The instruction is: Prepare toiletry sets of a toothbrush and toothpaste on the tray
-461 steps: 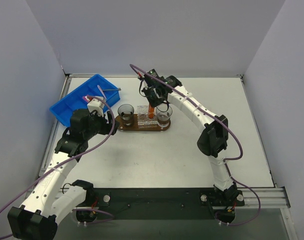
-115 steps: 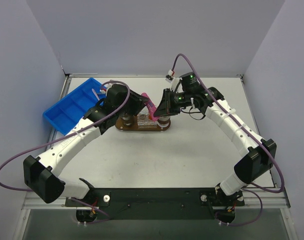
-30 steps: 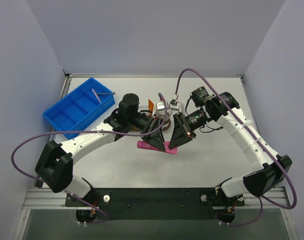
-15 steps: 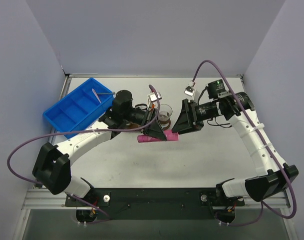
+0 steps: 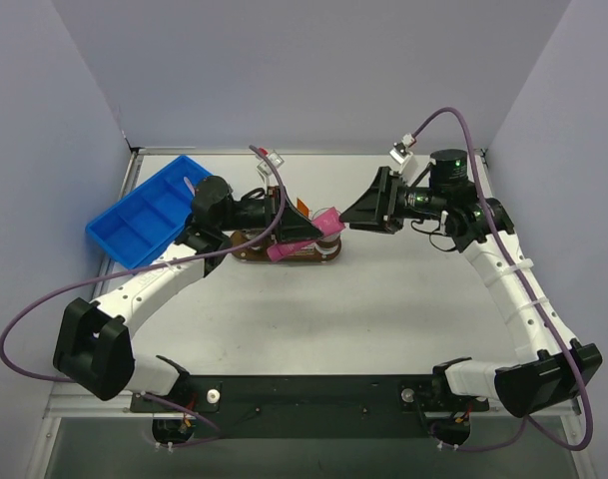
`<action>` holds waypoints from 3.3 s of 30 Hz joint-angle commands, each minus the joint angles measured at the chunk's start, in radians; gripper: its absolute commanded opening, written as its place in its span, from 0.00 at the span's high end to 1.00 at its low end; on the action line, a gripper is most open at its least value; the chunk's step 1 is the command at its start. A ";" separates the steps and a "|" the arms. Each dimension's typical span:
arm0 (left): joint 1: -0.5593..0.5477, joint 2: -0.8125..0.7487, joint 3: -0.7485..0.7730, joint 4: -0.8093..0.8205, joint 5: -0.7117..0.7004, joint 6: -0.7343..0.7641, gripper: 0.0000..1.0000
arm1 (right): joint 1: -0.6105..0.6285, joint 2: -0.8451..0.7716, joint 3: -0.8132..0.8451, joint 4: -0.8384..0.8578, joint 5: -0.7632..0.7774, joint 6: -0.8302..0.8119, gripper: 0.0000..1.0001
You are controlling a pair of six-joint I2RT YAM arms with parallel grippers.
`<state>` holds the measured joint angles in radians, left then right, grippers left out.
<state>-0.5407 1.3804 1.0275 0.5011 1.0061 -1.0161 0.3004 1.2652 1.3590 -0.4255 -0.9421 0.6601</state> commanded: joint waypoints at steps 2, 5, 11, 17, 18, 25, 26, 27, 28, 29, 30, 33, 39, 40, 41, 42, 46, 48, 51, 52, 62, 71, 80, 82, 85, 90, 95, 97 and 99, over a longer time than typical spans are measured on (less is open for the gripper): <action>0.021 -0.001 0.016 0.143 0.014 -0.053 0.76 | 0.002 0.002 -0.008 0.243 -0.026 0.122 0.55; 0.030 -0.007 0.009 0.143 0.012 -0.055 0.76 | 0.022 0.016 0.002 0.245 -0.053 0.118 0.60; 0.030 -0.004 0.000 0.169 0.005 -0.065 0.76 | 0.075 0.028 0.002 0.235 -0.069 0.105 0.65; 0.030 -0.004 -0.009 0.178 -0.009 -0.070 0.76 | 0.098 0.040 0.022 0.218 -0.069 0.093 0.72; 0.030 -0.009 -0.010 0.178 -0.017 -0.070 0.76 | 0.100 0.043 0.022 0.217 -0.069 0.095 0.73; 0.030 -0.021 -0.023 0.160 -0.032 -0.058 0.76 | 0.098 0.048 0.020 0.215 -0.075 0.093 0.75; 0.028 -0.023 -0.024 0.154 -0.035 -0.052 0.76 | 0.098 0.048 0.017 0.215 -0.073 0.095 0.75; 0.030 -0.029 -0.024 0.149 -0.040 -0.049 0.76 | 0.098 0.046 0.015 0.215 -0.073 0.093 0.75; 0.030 -0.032 -0.026 0.146 -0.041 -0.045 0.76 | 0.098 0.046 0.014 0.215 -0.073 0.095 0.75; 0.031 -0.035 -0.027 0.139 -0.044 -0.041 0.76 | 0.097 0.043 0.014 0.215 -0.072 0.093 0.76; 0.031 -0.040 -0.029 0.136 -0.046 -0.039 0.76 | 0.095 0.042 0.009 0.217 -0.072 0.093 0.77; 0.031 -0.040 -0.027 0.126 -0.046 -0.036 0.76 | 0.097 0.036 0.005 0.220 -0.067 0.096 0.92; 0.030 -0.040 -0.020 0.088 -0.038 -0.022 0.69 | 0.098 0.033 0.005 0.229 -0.064 0.099 1.00; 0.031 -0.040 -0.012 0.068 -0.041 -0.012 0.63 | 0.097 0.031 0.003 0.228 -0.061 0.099 1.00; 0.031 -0.041 -0.006 0.013 -0.047 0.019 0.55 | 0.098 0.026 0.003 0.229 -0.057 0.098 1.00; 0.033 -0.047 0.002 -0.024 -0.058 0.040 0.42 | 0.097 0.023 0.005 0.228 -0.050 0.096 1.00; 0.079 -0.087 0.031 -0.248 -0.164 0.163 0.26 | 0.105 0.005 0.044 0.141 0.075 0.018 1.00; 0.137 -0.122 0.034 -0.327 -0.227 0.201 0.10 | 0.111 -0.010 0.078 0.097 0.136 -0.023 1.00; 0.217 -0.184 0.037 -0.409 -0.319 0.249 0.09 | 0.135 -0.018 0.121 0.016 0.273 -0.105 1.00; 0.232 -0.198 0.043 -0.438 -0.351 0.267 0.09 | 0.147 -0.017 0.130 -0.024 0.307 -0.129 1.00; 0.289 -0.208 0.203 -0.973 -0.745 0.491 0.08 | 0.322 0.112 0.290 -0.125 0.676 -0.287 1.00; 0.303 -0.204 0.249 -1.046 -0.693 0.623 0.08 | 0.439 0.351 0.537 -0.165 0.882 -0.338 1.00; 0.263 -0.218 0.270 -1.124 -0.839 0.728 0.07 | 0.473 0.526 0.689 -0.229 1.008 -0.364 1.00; 0.263 -0.221 0.261 -1.127 -0.851 0.726 0.07 | 0.476 0.551 0.712 -0.236 1.020 -0.369 1.00; 0.263 -0.224 0.249 -1.124 -0.860 0.726 0.07 | 0.480 0.571 0.724 -0.243 1.036 -0.382 1.00; 0.263 -0.233 0.238 -1.122 -0.877 0.725 0.07 | 0.488 0.597 0.729 -0.245 1.049 -0.404 1.00; 0.263 -0.238 0.230 -1.124 -0.877 0.717 0.07 | 0.491 0.628 0.753 -0.243 1.048 -0.416 1.00; 0.263 -0.241 0.232 -1.127 -0.882 0.718 0.07 | 0.493 0.646 0.762 -0.242 1.049 -0.425 1.00; 0.263 -0.239 0.232 -1.130 -0.880 0.720 0.06 | 0.493 0.664 0.778 -0.240 1.048 -0.430 1.00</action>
<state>-0.2779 1.1687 1.2514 -0.6342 0.1383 -0.3065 0.7864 1.9045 2.0789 -0.6777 0.0757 0.2558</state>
